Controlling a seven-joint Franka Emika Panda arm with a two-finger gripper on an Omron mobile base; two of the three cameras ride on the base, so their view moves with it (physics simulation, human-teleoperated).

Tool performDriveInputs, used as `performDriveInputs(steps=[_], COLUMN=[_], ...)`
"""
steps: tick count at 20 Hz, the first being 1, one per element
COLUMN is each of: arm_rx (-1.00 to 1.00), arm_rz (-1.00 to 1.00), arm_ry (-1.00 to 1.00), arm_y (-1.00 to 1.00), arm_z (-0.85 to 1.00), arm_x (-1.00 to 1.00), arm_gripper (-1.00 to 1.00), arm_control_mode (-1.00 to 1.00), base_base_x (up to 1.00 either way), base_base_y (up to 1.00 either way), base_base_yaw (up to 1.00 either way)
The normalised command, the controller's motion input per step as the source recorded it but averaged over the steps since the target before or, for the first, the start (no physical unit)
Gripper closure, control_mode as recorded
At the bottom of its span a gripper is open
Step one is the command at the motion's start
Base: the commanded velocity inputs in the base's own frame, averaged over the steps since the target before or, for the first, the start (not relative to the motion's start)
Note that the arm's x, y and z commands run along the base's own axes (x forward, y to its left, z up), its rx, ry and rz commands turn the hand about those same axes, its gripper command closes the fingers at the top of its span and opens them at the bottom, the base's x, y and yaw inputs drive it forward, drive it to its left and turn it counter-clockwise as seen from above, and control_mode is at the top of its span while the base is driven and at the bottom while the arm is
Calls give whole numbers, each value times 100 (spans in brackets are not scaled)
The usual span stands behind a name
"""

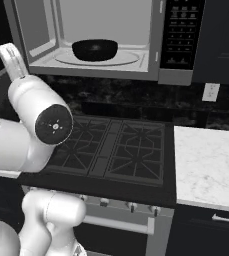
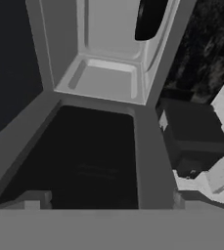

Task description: Open the microwave, place the bowl with waffle inside the microwave, then close the microwave door and turn it on.

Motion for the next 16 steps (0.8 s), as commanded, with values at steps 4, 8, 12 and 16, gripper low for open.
performDriveInputs(steps=[4, 8, 12, 16], arm_rx=[5, 1, 1, 3], arm_rz=[-9, -16, -19, -18], arm_ry=[-27, -34, -30, -11], arm_y=[0, 3, 1, 22], arm_z=[0, 0, 0, 2], arm_x=[-100, -100, -100, -97], arm_gripper=[-100, -100, -100, -100], arm_control_mode=[-100, -100, -100, -100], base_base_x=[0, 0, 0, 0], base_base_y=[0, 0, 0, 0], base_base_yaw=[0, 0, 0, 0])
